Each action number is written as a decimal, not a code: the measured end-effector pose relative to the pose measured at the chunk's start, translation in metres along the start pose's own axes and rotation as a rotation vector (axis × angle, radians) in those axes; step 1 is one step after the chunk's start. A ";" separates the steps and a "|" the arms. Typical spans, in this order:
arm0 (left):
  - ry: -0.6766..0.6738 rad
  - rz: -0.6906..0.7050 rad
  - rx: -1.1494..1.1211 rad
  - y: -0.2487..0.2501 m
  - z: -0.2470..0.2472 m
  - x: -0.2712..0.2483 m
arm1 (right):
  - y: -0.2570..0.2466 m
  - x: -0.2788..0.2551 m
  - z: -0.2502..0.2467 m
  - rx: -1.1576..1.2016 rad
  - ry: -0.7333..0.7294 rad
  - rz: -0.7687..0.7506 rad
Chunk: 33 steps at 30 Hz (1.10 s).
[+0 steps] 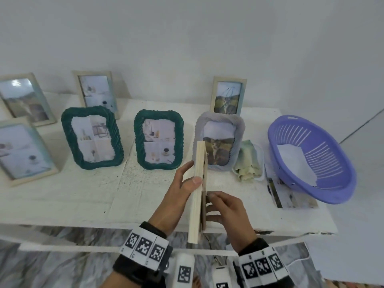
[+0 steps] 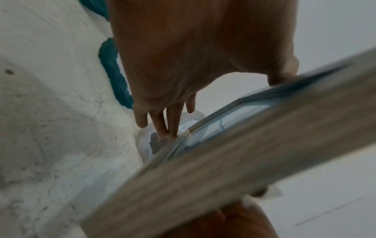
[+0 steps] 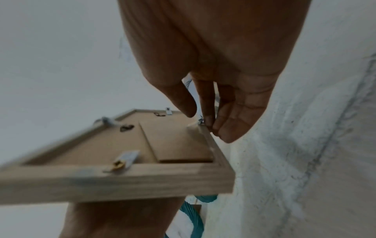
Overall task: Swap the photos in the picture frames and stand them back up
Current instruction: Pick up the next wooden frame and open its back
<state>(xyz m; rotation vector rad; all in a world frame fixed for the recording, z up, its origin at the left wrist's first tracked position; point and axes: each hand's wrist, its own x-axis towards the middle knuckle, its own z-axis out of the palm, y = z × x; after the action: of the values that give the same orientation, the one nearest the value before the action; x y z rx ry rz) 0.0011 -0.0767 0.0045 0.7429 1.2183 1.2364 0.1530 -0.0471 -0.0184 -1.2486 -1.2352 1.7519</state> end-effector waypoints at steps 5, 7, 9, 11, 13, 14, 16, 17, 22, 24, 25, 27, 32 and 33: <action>0.113 0.072 0.037 -0.006 -0.017 -0.001 | 0.009 0.000 -0.013 -0.101 0.176 -0.054; 0.196 0.081 0.028 -0.015 -0.028 0.000 | 0.016 0.003 -0.020 -0.224 0.225 -0.089; 0.251 0.075 0.086 -0.028 -0.038 0.000 | 0.025 0.005 -0.025 -0.370 0.244 -0.113; 0.294 0.068 0.190 -0.041 -0.045 0.002 | 0.032 0.007 -0.027 -0.525 0.263 -0.136; 0.338 0.071 0.343 -0.052 -0.050 0.004 | 0.038 0.008 -0.025 -0.608 0.265 -0.170; 0.356 0.074 0.445 -0.057 -0.053 0.006 | 0.040 0.008 -0.023 -0.632 0.260 -0.188; 0.383 0.086 0.651 -0.065 -0.059 0.008 | 0.046 0.011 -0.020 -0.694 0.238 -0.236; 0.392 0.099 0.711 -0.068 -0.060 0.010 | 0.048 0.012 -0.020 -0.737 0.220 -0.259; 0.387 0.218 0.800 -0.076 -0.064 0.011 | 0.047 0.021 -0.015 -0.929 0.156 -0.274; 0.377 0.260 0.800 -0.079 -0.066 0.010 | 0.044 0.023 -0.014 -0.953 0.137 -0.266; 0.375 0.272 0.789 -0.080 -0.066 0.009 | 0.043 0.025 -0.015 -0.960 0.121 -0.260; 0.375 0.290 0.755 -0.081 -0.066 0.008 | 0.039 0.027 -0.016 -0.956 0.087 -0.247; 0.345 0.300 0.739 -0.082 -0.066 0.009 | 0.036 0.032 -0.021 -0.918 0.041 -0.248; 0.343 0.296 0.746 -0.082 -0.066 0.009 | 0.036 0.033 -0.022 -0.923 0.031 -0.262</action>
<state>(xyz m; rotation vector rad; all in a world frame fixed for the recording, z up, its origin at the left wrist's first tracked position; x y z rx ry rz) -0.0385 -0.0990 -0.0907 1.3245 1.9484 1.1661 0.1631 -0.0240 -0.0653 -1.4707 -2.1898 0.9546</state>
